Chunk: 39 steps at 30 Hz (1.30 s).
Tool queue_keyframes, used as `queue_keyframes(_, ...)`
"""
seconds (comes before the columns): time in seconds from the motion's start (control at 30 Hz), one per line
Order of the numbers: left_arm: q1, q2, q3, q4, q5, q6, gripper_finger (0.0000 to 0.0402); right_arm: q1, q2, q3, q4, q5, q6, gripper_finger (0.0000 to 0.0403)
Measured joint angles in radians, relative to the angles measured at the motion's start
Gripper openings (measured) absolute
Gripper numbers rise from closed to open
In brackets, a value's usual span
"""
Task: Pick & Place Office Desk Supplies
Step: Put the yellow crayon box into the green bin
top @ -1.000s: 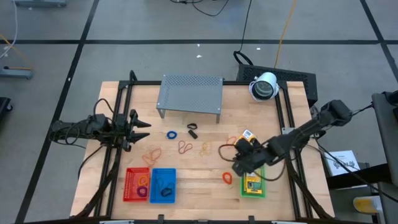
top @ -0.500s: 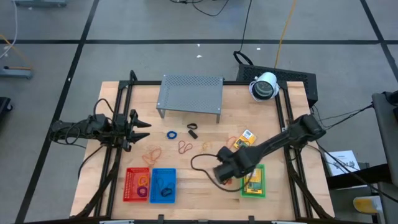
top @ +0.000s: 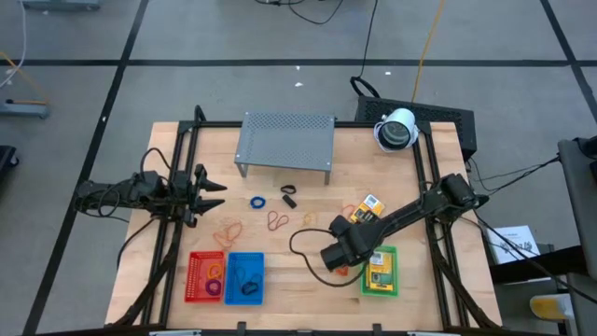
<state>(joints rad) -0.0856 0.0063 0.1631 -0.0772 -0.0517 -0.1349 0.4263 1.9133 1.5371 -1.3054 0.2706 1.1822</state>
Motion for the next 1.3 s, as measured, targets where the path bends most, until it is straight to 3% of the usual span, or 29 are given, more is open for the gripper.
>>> queue_keyframes(0.1,0.0,0.0,0.0,0.0,0.0,0.0,0.0198,0.0,0.0,-0.028,0.006,0.042,-0.035,0.0113)
queue_keyframes(0.53,0.0,0.0,0.0,0.0,0.0,0.0,0.0198,-0.024,0.0,-0.141,0.118,0.045,-0.176,0.012)
queue_keyframes(1.07,0.0,0.0,0.0,0.0,0.0,0.0,0.0198,-0.075,0.0,-0.207,0.219,0.049,-0.238,0.0125)
queue_keyframes(1.3,0.0,0.0,0.0,0.0,0.0,0.0,0.0198,-0.087,0.0,-0.214,0.223,0.098,-0.258,0.0126)
